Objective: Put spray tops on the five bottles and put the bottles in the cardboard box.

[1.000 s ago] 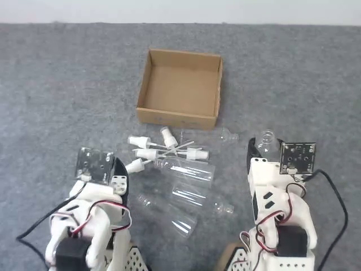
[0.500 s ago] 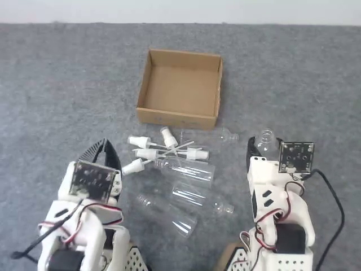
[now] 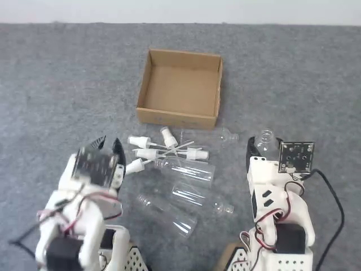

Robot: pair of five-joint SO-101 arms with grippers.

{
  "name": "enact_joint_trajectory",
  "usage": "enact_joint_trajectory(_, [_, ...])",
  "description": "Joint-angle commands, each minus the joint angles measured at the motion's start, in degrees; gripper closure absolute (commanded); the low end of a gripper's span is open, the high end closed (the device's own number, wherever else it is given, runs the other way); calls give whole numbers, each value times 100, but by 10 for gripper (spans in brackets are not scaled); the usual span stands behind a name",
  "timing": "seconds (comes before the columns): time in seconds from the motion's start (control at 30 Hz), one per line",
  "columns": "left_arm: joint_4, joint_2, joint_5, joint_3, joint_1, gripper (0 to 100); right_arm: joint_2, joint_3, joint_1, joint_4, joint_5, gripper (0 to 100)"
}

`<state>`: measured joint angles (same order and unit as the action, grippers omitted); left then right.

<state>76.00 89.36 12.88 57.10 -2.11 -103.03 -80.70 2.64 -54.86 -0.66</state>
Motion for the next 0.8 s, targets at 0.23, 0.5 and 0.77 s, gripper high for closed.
enact_joint_trajectory(0.23, [-202,-2796,-809,-1024,9,868,-75,70,-75,154,-18,989])
enact_joint_trajectory(0.5, [-527,-3938,-1521,-1024,563,837,-75,70,-66,154,-18,989])
enact_joint_trajectory(0.77, [-1451,-4932,-2207,-1024,1275,837,-75,70,-66,154,-18,989])
